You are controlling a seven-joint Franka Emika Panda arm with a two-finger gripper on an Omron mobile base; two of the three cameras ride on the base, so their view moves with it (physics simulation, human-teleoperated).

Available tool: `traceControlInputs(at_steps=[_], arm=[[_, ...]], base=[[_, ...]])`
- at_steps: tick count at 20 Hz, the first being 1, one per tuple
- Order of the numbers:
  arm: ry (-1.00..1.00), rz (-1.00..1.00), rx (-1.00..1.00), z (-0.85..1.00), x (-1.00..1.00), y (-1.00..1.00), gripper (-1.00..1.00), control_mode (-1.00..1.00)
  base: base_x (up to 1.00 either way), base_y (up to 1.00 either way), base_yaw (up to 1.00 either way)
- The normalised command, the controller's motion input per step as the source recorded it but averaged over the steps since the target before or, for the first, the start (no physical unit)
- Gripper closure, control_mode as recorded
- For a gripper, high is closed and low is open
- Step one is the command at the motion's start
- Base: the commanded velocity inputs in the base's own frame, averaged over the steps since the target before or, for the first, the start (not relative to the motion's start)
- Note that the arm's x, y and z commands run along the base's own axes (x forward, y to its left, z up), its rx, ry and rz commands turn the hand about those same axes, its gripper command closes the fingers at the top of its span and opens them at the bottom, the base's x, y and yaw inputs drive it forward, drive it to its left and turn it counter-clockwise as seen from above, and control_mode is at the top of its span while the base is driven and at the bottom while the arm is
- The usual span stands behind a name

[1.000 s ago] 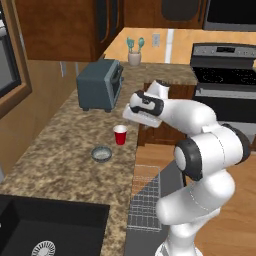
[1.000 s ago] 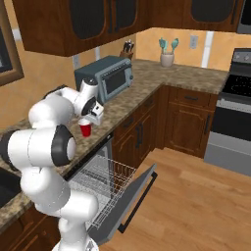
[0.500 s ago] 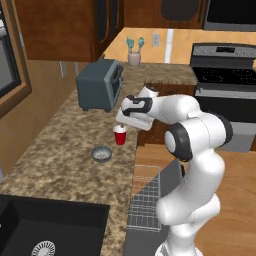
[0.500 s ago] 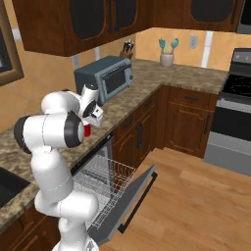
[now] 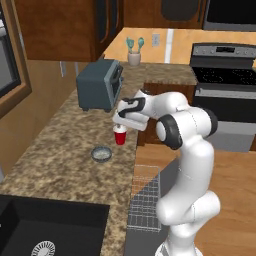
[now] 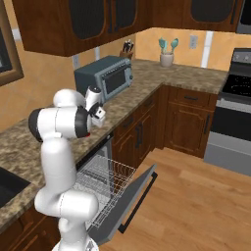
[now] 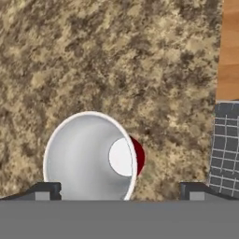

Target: Pick up the cup and bowl from the counter, place them in the dishwasher, and close the dishwasher door.

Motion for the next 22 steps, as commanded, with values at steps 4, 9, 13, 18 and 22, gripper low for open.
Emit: traceControlInputs(at_steps=[4, 9, 13, 18, 22], arm=[[0.01, 0.0, 0.0, -0.16, 0.33, 0.0, -1.0, -1.0], [0.04, 0.0, 0.0, -0.38, 0.0, 0.0, -1.0, -1.0], [0.04, 0.0, 0.0, -0.52, 0.0, 0.06, 1.0, -1.0], [0.0, 0.0, 0.0, -0.2, -0.01, 0.0, 1.0, -1.0], [0.0, 0.0, 0.0, -0.26, -0.67, -0.17, 1.0, -1.0]], base=[[0.0, 0.0, 0.0], [0.0, 0.0, 0.0], [0.0, 0.0, 0.0], [0.0, 0.0, 0.0], [0.0, 0.0, 0.0]])
